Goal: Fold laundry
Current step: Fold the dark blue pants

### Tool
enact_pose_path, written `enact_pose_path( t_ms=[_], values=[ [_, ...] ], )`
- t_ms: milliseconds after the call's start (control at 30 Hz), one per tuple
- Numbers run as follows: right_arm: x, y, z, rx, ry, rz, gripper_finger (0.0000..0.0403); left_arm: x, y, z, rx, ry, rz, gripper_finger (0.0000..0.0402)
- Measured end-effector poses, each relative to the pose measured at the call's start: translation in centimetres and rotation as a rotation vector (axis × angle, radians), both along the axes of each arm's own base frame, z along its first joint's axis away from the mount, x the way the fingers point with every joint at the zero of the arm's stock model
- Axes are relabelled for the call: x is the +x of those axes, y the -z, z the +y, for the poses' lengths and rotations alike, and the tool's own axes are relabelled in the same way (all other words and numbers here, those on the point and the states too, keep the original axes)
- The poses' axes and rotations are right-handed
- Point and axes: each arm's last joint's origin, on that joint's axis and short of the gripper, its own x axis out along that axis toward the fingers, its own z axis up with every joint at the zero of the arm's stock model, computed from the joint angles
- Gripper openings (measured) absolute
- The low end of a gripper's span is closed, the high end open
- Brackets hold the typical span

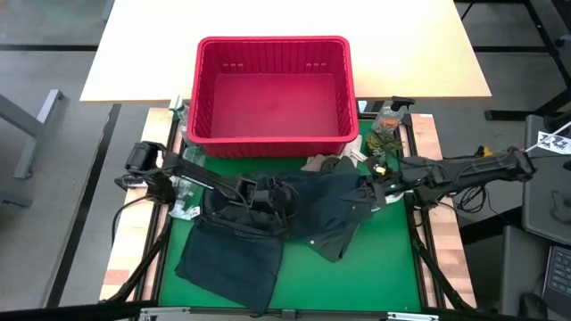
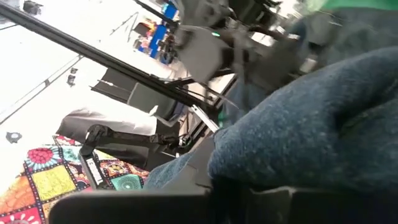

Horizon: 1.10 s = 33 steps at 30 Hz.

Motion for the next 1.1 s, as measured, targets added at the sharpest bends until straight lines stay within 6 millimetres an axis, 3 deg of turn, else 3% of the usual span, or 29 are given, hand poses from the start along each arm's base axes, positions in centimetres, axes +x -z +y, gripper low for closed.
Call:
enact_pose_path(
  t_ms=[267,433,600,900,1100],
  values=[
    [4.3,0.6,0.5,-0.100,-0.031,-0.159,0.0008,1.4,3.9,0.9,0.002,-0.027,0.042,0.0121],
    [6.5,1.8,0.8,-0.118,-0.043,-0.193,0.0010,1.2,3.6,1.0,0.020,0.000,0.060,0.0121],
    [9.0,2.1,1.0,-0.216,-0.047,-0.189,0.0011,-0.6,0.3,0.1,0.023,0.032,0.078,0.0121],
    [14.7,0.0,1.4,-0.546,0.018,-0.251,0.0011,-7.5,-7.1,-1.3,-0.035,0.006,0.147,0.0121],
    [19.4,1.7,0.5,-0.622,0.037,-0.190,0.0012,-12.3,-11.3,-1.8,-0.110,-0.053,0.084,0.0121]
  ],
)
